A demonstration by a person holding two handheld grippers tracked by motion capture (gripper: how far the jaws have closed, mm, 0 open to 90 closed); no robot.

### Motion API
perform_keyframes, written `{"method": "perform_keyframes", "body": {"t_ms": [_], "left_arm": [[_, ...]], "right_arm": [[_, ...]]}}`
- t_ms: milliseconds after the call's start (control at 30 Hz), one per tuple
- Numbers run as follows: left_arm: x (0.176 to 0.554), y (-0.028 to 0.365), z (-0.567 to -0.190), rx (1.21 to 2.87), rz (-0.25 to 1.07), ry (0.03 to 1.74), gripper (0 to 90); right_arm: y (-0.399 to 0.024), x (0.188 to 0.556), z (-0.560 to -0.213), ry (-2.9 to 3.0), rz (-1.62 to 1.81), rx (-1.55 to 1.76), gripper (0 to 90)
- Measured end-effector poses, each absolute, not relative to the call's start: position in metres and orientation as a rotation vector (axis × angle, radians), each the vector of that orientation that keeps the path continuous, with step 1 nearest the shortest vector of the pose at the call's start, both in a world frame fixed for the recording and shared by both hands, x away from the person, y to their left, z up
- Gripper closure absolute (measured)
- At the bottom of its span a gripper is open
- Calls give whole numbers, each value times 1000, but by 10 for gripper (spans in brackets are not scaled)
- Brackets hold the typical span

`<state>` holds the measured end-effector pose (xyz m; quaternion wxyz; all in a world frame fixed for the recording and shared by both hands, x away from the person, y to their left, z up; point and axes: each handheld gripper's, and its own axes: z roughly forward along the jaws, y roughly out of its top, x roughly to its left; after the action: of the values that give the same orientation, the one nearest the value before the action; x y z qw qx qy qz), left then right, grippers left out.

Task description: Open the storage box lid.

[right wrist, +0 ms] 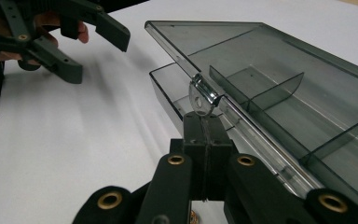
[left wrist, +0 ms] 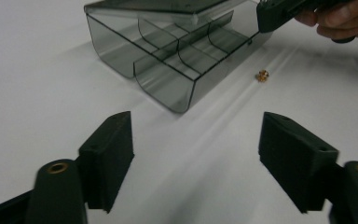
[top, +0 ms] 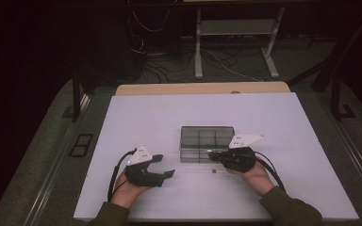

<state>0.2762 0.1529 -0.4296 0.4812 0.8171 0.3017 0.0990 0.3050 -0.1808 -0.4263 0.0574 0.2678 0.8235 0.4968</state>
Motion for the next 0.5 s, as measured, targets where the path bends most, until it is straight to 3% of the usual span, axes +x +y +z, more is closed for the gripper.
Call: {"method": "perform_keyframes", "body": {"t_ms": [500], "left_arm": [[306, 135, -429, 1952, 218, 710, 599]], "right_arm": [[-181, 306, -424, 2495, 1506, 808, 893]]}}
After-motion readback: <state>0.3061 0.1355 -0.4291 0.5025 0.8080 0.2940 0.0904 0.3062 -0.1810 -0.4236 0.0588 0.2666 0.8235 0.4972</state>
